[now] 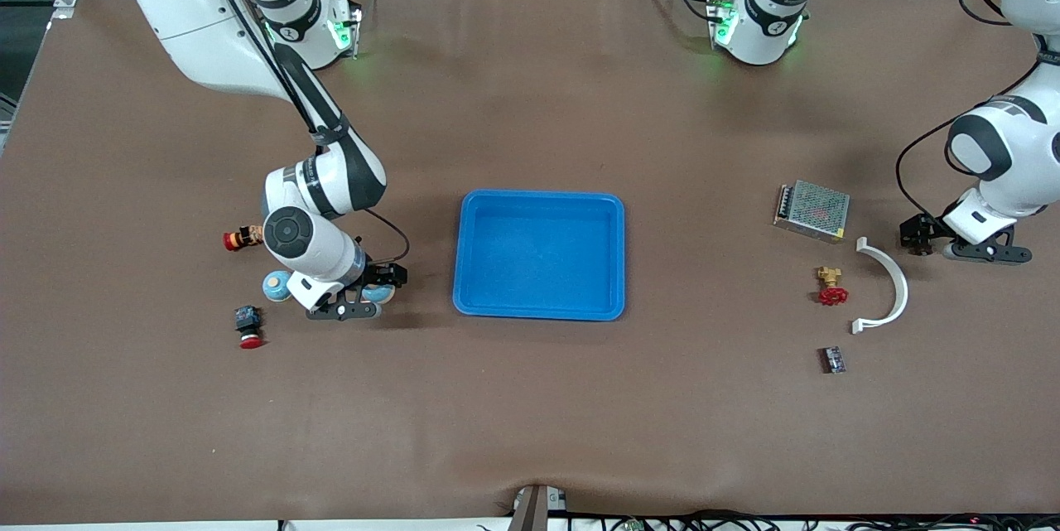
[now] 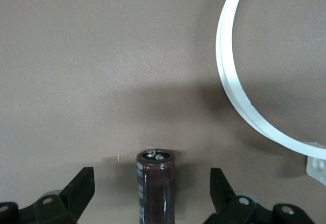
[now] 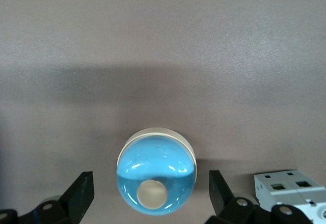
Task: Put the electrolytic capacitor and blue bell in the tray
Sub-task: 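Close the right gripper on the bell while the left gripper grasps the capacitor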
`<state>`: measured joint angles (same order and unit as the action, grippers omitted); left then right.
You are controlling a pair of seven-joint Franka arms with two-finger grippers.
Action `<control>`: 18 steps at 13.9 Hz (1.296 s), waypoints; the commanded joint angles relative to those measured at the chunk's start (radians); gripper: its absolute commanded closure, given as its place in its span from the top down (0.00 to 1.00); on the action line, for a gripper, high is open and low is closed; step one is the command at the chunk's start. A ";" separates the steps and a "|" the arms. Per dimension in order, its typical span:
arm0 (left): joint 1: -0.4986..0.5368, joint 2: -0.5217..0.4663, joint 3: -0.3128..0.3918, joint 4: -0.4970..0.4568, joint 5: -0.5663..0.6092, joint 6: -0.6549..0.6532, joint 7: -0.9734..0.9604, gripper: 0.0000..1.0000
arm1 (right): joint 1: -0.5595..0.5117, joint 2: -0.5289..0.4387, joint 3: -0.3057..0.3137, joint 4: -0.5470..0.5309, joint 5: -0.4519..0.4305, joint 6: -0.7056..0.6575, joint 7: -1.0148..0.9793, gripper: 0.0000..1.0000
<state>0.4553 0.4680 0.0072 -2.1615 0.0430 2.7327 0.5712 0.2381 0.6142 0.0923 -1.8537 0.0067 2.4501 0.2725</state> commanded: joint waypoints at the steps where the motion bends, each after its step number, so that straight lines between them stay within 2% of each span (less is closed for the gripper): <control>1: 0.013 0.012 -0.010 0.017 0.002 0.010 0.021 1.00 | 0.007 0.010 -0.006 0.001 -0.011 0.010 0.014 1.00; 11: 0.020 0.014 -0.009 0.002 0.000 0.009 0.021 1.00 | 0.006 0.024 -0.008 0.002 -0.011 0.026 0.014 1.00; 13: 0.026 0.012 -0.009 -0.012 0.002 0.009 0.022 1.00 | 0.006 0.025 -0.006 0.004 -0.011 0.026 0.013 0.84; 15: 0.028 0.011 -0.009 -0.015 0.000 0.007 0.021 0.82 | 0.006 0.025 -0.006 0.004 -0.011 0.026 0.014 0.78; 18: 0.031 0.012 -0.007 -0.012 0.000 0.004 0.018 0.58 | 0.006 0.025 -0.006 0.005 -0.011 0.026 0.013 0.52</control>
<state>0.4734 0.4816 0.0070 -2.1717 0.0430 2.7324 0.5713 0.2381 0.6338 0.0903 -1.8536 0.0066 2.4664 0.2724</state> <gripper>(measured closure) 0.225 0.273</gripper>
